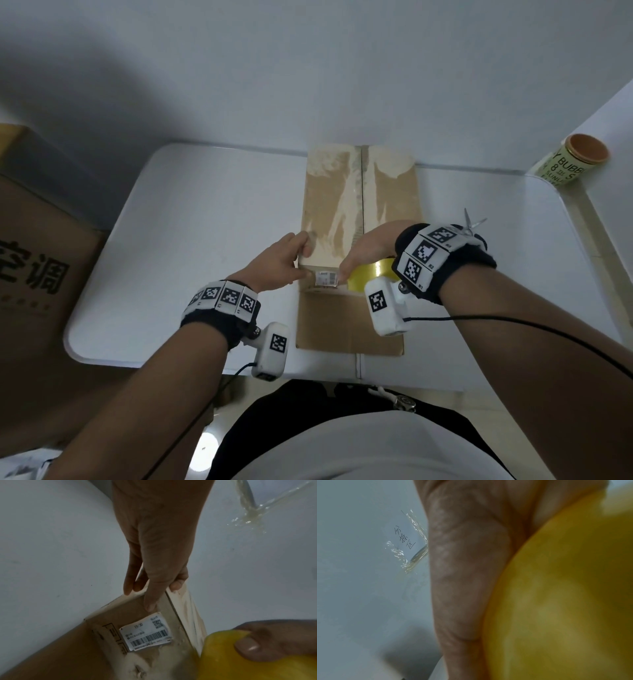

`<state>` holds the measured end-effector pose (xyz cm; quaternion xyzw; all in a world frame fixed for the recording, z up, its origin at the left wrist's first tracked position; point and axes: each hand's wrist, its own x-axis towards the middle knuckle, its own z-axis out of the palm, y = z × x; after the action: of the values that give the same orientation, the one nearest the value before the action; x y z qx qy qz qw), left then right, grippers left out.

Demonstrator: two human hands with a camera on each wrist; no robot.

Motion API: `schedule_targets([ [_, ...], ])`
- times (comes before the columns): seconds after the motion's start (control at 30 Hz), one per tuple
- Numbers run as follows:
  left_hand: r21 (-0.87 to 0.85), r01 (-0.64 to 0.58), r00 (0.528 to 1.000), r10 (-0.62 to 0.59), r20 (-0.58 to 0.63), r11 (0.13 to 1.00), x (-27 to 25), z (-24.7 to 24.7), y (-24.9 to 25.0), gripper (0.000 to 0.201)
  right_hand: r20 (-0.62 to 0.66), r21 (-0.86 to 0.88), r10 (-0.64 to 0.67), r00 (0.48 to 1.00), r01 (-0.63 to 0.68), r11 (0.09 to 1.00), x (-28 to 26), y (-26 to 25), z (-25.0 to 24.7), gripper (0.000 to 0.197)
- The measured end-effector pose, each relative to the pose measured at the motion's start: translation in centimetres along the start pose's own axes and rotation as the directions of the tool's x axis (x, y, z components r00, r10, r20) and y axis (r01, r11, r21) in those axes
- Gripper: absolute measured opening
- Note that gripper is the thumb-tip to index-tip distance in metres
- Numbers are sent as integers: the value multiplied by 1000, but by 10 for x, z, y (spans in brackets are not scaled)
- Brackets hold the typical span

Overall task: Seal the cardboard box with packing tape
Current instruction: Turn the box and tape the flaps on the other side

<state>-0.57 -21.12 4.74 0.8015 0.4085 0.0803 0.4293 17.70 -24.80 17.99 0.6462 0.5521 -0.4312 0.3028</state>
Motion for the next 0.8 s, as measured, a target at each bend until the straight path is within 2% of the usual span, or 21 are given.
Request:
schedule_targets([
  [0.07, -15, 0, 1000, 1, 11, 1000, 1, -1, -1, 36, 1, 2, -5, 1000, 5, 1000, 1, 0, 0, 69],
  [0.17, 177, -19, 997, 5, 75, 984, 1, -11, 7, 40, 4, 3, -9, 1000, 9, 1000, 1, 2, 0, 68],
  [0.27, 534, -15, 986, -75, 146, 845, 13, -19, 34, 50, 5, 17, -6, 1000, 6, 1000, 0, 5, 0, 70],
  [0.3, 584, -48, 983, -65, 171, 810, 20, -18, 45, 48, -1, 35, -4, 1000, 4, 999, 0, 6, 1, 73],
  [0.4, 584, -162, 965, 3, 263, 796, 40, -7, 68, 33, -18, 90, -17, 1000, 19, 996, -2, 7, 3, 82],
  [0.47, 587, -182, 954, -4, 301, 788, 48, -4, 73, 22, -34, 113, -21, 999, 24, 993, -8, 13, 3, 85],
  [0.53, 604, -161, 952, -39, 304, 780, 54, -3, 72, 20, 38, 149, -33, 999, 27, 989, -15, 23, 1, 63],
  [0.57, 614, -145, 950, -63, 305, 776, 56, -3, 72, 24, 101, 178, -45, 994, 27, 984, -15, 29, 0, 47],
  [0.6, 627, -130, 947, -92, 308, 768, 58, -2, 74, 28, 135, 185, -53, 989, 28, 982, -17, 34, 0, 39],
  [0.67, 667, -87, 938, -165, 305, 740, 61, 3, 79, 33, 106, 148, -64, 992, 48, 988, -18, 39, 2, 43],
  [0.8, 739, -33, 918, -272, 289, 672, 65, 10, 92, 39, -73, -57, -86, 994, 82, 995, -19, 45, 6, 63],
])
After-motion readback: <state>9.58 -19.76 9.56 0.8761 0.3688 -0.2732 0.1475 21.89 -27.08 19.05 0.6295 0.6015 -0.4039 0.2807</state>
